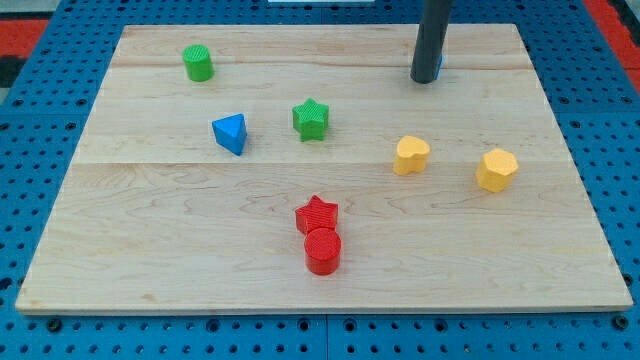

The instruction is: Move the green star close to the blue cube

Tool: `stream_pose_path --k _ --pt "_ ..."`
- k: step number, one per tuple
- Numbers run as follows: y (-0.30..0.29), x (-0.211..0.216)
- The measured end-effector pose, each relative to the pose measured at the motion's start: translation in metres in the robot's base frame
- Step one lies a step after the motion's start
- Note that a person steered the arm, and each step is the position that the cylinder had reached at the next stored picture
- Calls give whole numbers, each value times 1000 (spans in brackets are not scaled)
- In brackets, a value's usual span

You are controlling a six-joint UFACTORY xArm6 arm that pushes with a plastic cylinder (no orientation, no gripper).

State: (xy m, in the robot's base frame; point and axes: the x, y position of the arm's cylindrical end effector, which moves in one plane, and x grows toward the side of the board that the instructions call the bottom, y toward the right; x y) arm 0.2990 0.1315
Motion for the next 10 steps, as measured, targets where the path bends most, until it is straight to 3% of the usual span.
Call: stream_pose_path --k 1,2,4,5,6,8,10 --pt "0 13" --pt "-10 74" --pt "-121 156" --pt "-179 169" --pt "-206 146" --pt "-201 91" --pt "-152 85"
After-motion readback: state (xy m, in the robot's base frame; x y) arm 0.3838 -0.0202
